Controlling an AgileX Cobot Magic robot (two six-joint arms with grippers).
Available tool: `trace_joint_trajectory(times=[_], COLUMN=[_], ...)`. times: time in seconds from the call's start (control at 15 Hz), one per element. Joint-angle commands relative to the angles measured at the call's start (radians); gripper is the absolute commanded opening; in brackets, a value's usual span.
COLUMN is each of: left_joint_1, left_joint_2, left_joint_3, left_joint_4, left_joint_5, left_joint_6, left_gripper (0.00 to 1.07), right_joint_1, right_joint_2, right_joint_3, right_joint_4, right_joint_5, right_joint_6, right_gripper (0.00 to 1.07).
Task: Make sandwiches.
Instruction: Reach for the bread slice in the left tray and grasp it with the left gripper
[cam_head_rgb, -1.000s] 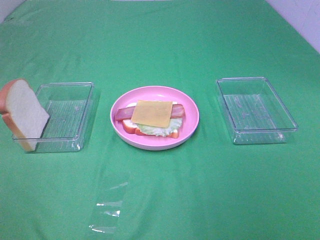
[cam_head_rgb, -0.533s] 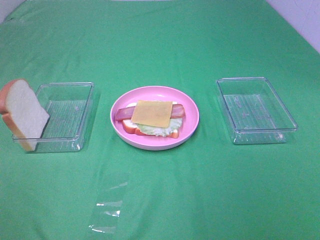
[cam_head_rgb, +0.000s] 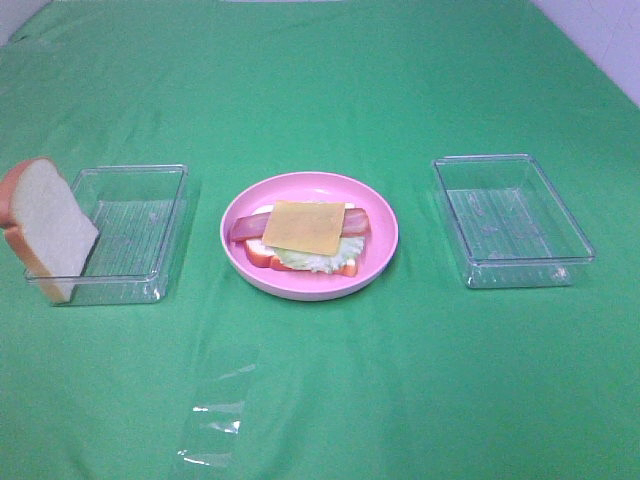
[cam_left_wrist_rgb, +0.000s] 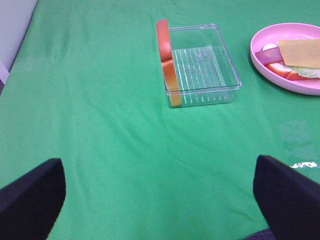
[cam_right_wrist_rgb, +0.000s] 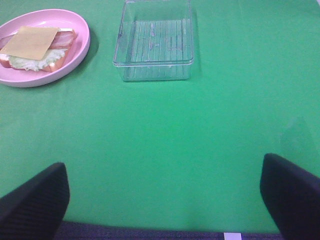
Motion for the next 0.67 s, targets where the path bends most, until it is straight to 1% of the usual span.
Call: trace_joint_trajectory(times=[0.07, 0.33, 0.47, 0.53, 0.6, 0.67], left_joint_1=[-0.009, -0.009, -0.009, -0.009, -0.009, -0.009], left_joint_2=[-0.013, -0.013, 0.035, 0.097, 0.249, 0.358], left_joint_3=[0.003, 0.003, -0.006, -0.031, -0.097, -0.145], left_joint_4=[0.001, 0.008, 0.020, 0.022, 0.034, 0.046], left_joint_5=[-0.016, -0.017, 0.000, 0.039, 0.110, 0.141], left_joint_6=[-0.031, -0.033, -0.021, -0.017, -0.020, -0.025], left_gripper=[0.94, 0.94, 0.94, 0.94, 0.94, 0.94], right_joint_1=[0.001, 0.001, 0.001, 0.001, 0.001, 0.001], right_joint_2=[-0.034, -0.033, -0.033, -0.033, -0.033, -0.033], right_joint_3=[0.003, 0.003, 0.003, 0.003, 0.003, 0.003], right_joint_4=[-0.001, 0.001, 0.002, 0.002, 0.002, 0.002], right_joint_5=[-0.004, -0.004, -0.004, -0.004, -0.004, -0.004], right_joint_6=[0.001, 0.001, 0.001, 0.001, 0.001, 0.001], right_gripper=[0.98, 0.98, 0.98, 0.98, 0.98, 0.98])
